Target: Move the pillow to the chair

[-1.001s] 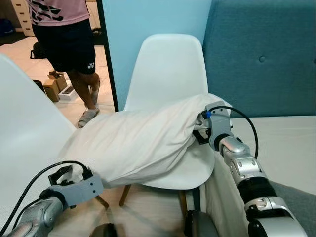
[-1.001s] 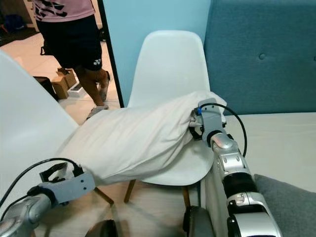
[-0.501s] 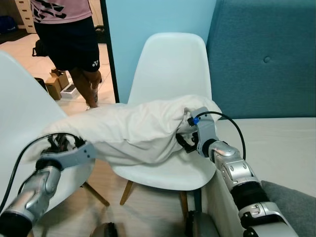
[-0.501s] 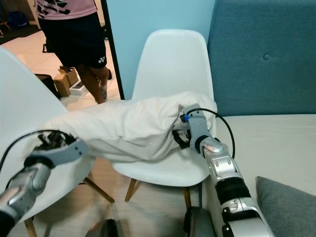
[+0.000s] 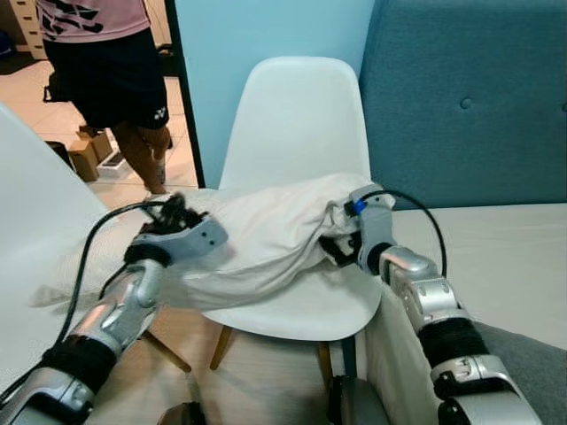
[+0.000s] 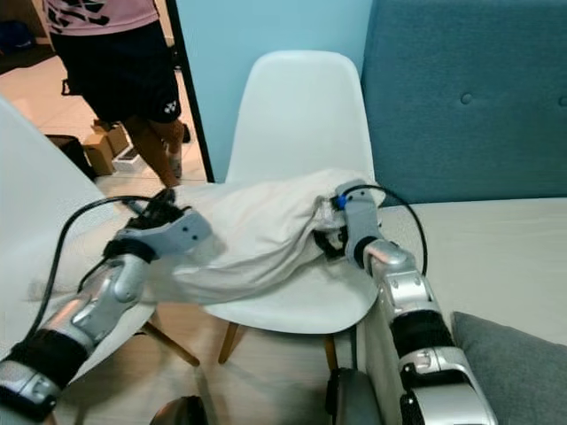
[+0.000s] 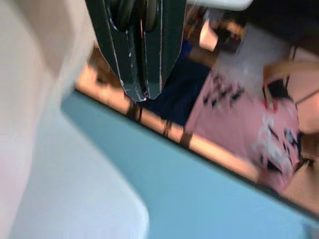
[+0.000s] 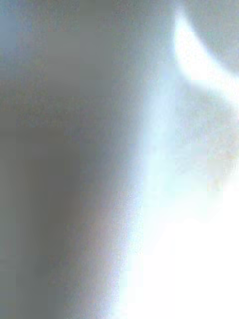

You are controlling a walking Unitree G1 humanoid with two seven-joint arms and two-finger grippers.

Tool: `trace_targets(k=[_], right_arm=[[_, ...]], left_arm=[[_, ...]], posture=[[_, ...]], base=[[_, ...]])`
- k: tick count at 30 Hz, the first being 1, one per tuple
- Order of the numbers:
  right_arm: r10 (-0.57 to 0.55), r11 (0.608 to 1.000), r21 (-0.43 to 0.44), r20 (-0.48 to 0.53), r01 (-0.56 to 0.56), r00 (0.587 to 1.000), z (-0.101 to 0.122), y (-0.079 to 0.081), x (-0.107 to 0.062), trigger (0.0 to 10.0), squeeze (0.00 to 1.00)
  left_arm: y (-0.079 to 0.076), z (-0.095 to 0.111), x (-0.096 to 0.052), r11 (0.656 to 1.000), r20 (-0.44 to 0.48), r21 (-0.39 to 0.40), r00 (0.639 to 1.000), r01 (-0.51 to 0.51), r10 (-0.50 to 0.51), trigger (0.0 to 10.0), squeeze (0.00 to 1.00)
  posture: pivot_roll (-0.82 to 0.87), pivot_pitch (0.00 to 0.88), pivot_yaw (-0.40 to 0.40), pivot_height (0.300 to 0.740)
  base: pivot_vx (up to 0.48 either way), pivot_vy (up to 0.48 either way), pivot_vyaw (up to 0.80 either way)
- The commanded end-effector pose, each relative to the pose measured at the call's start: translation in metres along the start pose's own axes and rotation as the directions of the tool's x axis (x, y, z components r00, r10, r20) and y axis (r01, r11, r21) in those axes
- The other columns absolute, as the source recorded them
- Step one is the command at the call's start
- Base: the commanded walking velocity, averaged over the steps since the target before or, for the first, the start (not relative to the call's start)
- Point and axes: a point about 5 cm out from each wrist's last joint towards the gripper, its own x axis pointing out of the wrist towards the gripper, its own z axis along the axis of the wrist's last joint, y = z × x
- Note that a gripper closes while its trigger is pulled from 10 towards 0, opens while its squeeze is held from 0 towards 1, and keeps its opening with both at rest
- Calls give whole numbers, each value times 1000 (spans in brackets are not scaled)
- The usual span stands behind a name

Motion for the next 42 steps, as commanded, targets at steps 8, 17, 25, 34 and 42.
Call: trace_targets(k=[8,17,25,34,42], right_arm=[[-149,986,-75,7,149,989,11,-29,-4,10000,0],[-89,994,-75,-51,85,995,-2,-15,-3,10000,0],[-79,994,-85,-100,71,992,-14,-10,0,10000,0],[-77,995,-74,-87,71,993,-11,-7,2,10000,0],[-75,995,-71,-74,70,994,-9,-5,2,10000,0]], left_arm=[[-20,12,-18,942,121,31,934,334,-335,10000,1000],[5,-23,-53,819,4,144,827,555,-562,10000,1000],[70,-47,-79,768,-170,226,800,600,-575,10000,1000],[42,-43,-98,757,-122,6,752,653,-648,10000,1000],[17,-76,-103,751,-283,127,749,648,-599,10000,1000]], posture=[[27,0,-43,537],[43,0,-34,537],[71,0,-33,537],[78,0,-32,537],[66,0,-31,537]], base=[[0,0,0],[0,0,0],[0,0,0],[0,0,0],[0,0,0]])
